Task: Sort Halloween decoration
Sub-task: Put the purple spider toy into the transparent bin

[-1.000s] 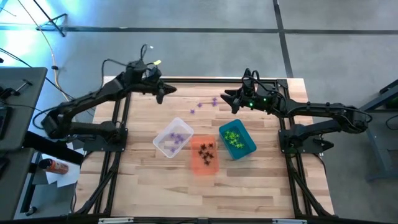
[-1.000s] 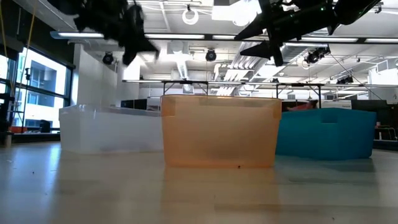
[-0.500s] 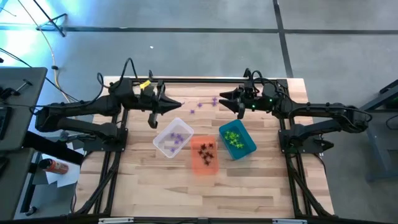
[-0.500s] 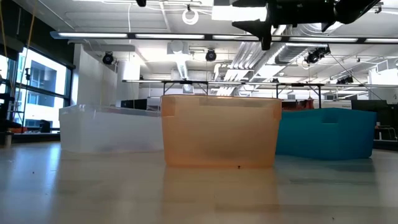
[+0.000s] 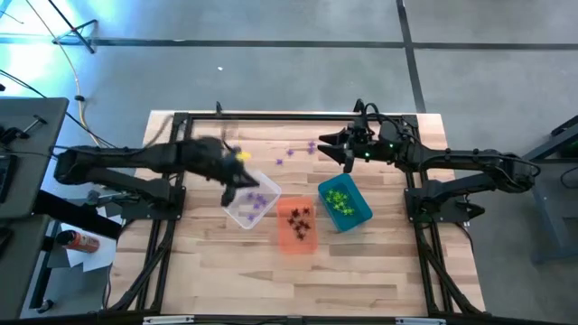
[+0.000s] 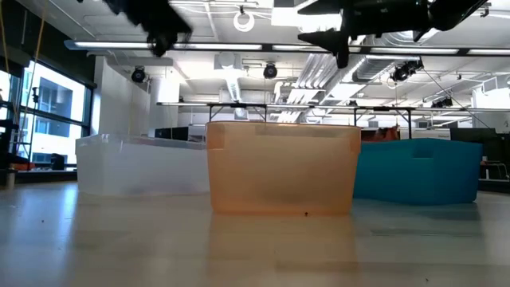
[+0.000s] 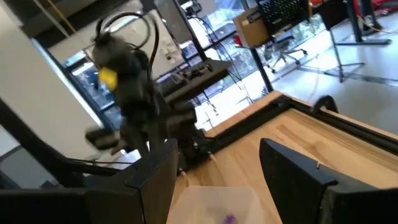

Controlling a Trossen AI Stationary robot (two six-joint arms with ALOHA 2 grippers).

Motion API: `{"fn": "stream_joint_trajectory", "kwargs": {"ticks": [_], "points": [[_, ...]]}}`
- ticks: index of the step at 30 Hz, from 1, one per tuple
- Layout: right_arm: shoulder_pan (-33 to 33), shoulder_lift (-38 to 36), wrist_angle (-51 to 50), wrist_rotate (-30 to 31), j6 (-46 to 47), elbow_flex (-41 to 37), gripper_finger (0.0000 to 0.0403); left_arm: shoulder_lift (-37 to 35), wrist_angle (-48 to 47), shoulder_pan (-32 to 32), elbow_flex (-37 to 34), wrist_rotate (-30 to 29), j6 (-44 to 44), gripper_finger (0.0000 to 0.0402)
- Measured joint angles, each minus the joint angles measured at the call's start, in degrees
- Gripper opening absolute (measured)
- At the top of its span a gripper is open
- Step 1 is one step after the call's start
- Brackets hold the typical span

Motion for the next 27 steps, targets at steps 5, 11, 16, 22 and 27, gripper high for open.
{"fn": "stream_joint_trajectory", "kwargs": {"ticks": [5, 11, 16, 22, 27], "points": [[0.0, 0.0, -3.0, 3.6, 0.0, 0.0, 0.0222, 10.1, -7.0, -1.5, 0.0, -2.9, 3.6, 0.0000], [0.0, 0.0, -3.8, 5.2, 0.0, 0.0, 0.0222, 23.0, -4.4, 1.2, 0.0, -3.4, 6.2, 0.0000], [0.0, 0.0, -4.4, 5.2, 0.0, 0.0, 0.0222, 29.2, -7.9, 2.5, 0.0, -3.4, 6.4, 0.0001], [0.0, 0.0, -4.7, 5.1, 0.0, 0.0, 0.0222, 30.6, -3.8, 2.5, 0.0, -3.2, 6.4, 0.0029], [0.0, 0.0, -5.0, 5.1, 0.0, 0.0, 0.0222, 29.4, -4.3, 3.1, 0.0, -3.1, 6.3, 0.0096]]}}
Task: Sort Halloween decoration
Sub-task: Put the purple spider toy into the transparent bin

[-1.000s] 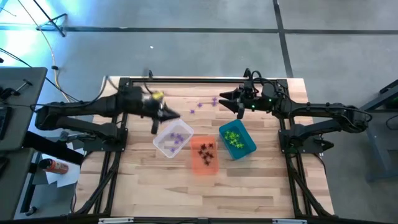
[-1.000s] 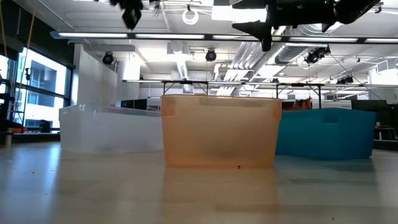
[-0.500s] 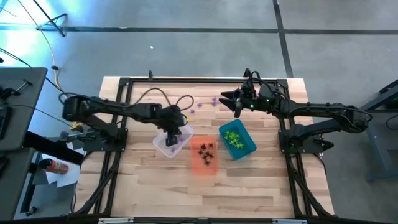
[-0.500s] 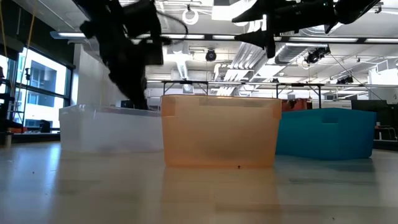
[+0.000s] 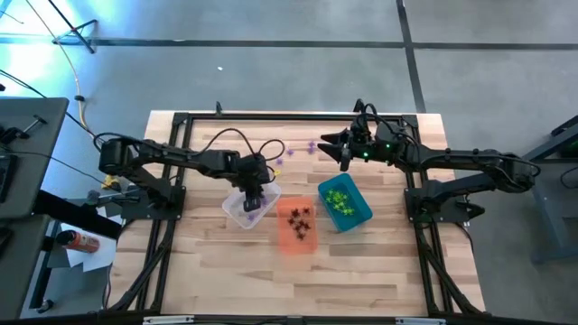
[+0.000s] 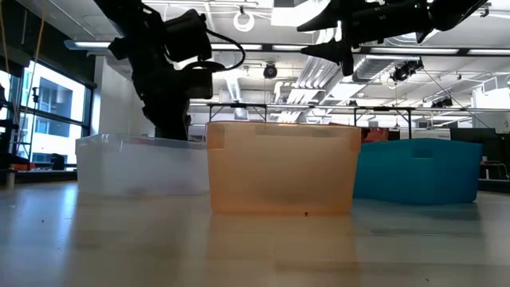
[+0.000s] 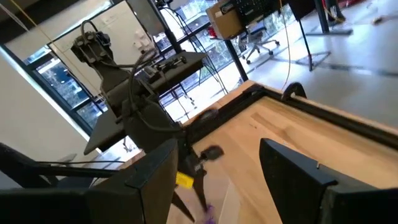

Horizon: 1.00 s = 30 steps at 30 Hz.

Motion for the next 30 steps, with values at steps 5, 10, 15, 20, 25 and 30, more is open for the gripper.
{"fn": "stream_joint_trajectory", "kwargs": {"ticks": [5, 10, 15, 20, 25, 30], "points": [[0.0, 0.1, -9.8, -2.0, 7.2, 3.4, 0.0222, -5.7, -6.8, 3.3, 3.0, 0.1, 0.1, 0.0165], [-0.8, 8.3, -42.7, 0.3, -1.3, 20.7, 0.0222, -16.5, -3.5, 9.3, 6.0, 0.1, 1.4, 0.0202], [-6.3, 21.8, -56.3, 1.9, -3.1, 32.2, 0.0222, -22.7, 4.9, 15.5, 6.1, 0.0, -1.2, 0.0206], [-10.9, 35.8, -57.7, -1.8, 6.4, 35.3, 0.0222, -23.6, 5.8, 17.8, 6.1, 0.0, -5.3, 0.0203], [-9.7, 45.5, -58.3, 2.5, 8.0, 40.3, 0.0222, -23.6, 5.8, 16.4, 6.1, 0.1, -3.5, 0.0203], [-8.3, 52.2, -61.2, 12.9, 9.7, 46.0, 0.0222, -23.6, 5.5, 15.3, 6.1, 0.0, -2.7, 0.0202]]}}
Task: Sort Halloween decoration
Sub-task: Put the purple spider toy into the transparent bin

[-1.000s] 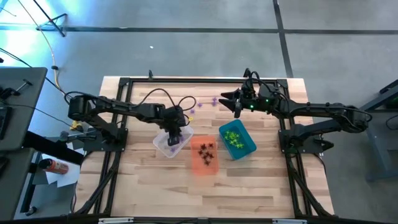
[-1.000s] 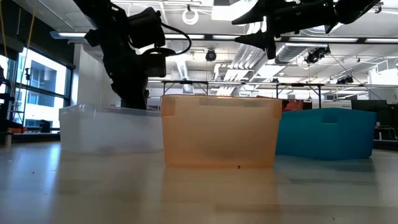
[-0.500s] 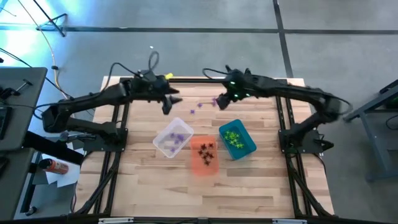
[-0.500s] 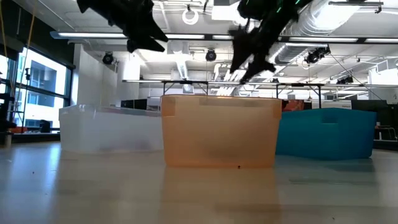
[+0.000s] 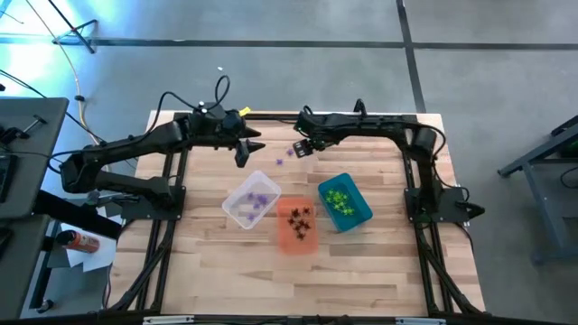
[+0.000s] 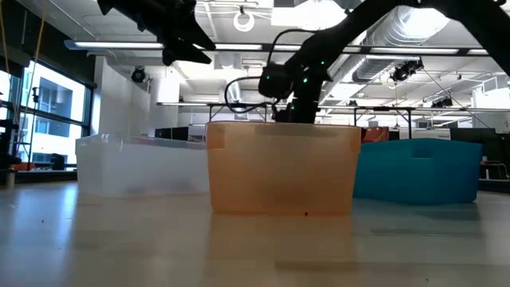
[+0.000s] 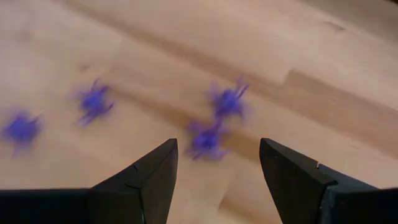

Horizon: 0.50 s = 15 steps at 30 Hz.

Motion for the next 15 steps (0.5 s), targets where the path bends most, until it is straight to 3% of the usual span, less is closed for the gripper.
{"fn": "stream_joint_trajectory", "kwargs": {"ticks": [15], "points": [[-0.7, 5.5, 0.0, 0.0, 3.3, 1.3, 0.0215, 0.0, -2.4, 0.0, 0.0, 0.0, 2.1, 0.0202]]}}
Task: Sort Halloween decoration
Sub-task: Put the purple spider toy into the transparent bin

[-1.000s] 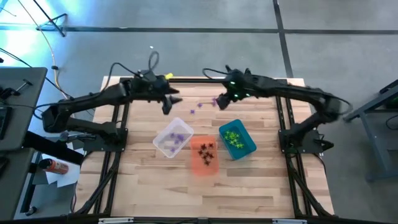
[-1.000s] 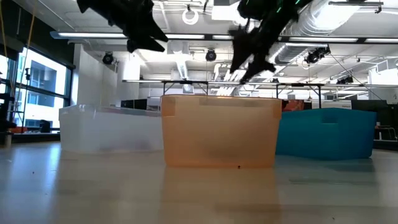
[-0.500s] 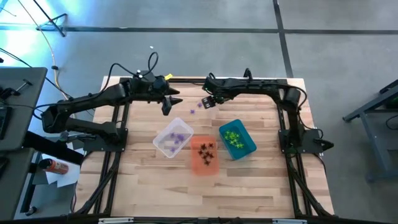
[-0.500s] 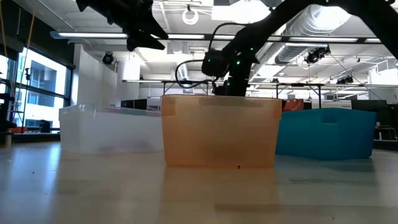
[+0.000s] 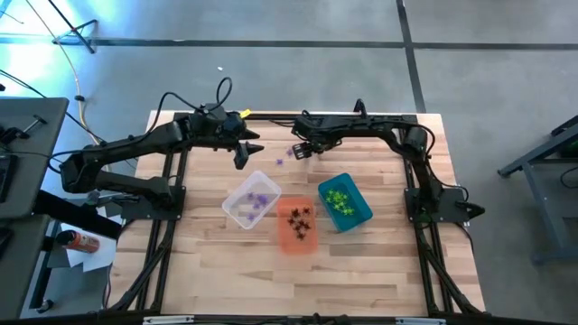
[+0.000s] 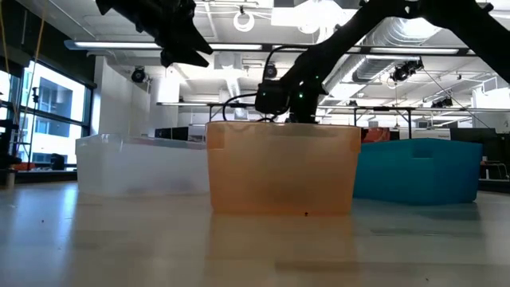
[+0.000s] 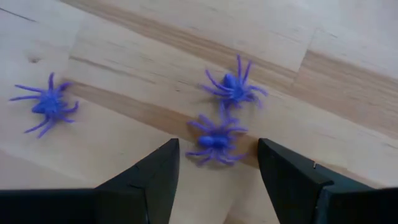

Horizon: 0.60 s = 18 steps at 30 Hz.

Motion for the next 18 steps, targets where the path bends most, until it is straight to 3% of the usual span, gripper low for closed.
{"fn": "stream_joint_trajectory", "kwargs": {"ticks": [5, 12, 18], "points": [[0.4, 0.2, 0.3, 1.4, -2.6, 0.0, 0.0165, 0.0, 0.0, 0.0, 0.0, 0.0, 0.0, 0.0202], [2.1, -0.7, -5.1, 0.9, -11.4, -0.1, 0.0015, -0.1, -2.5, 0.1, 0.0, 0.0, 0.7, 0.0202], [3.8, -6.8, -3.6, 0.8, -16.0, -4.5, 0.0007, -0.8, -8.2, 1.5, 0.0, -1.5, 0.5, 0.0202]]}}
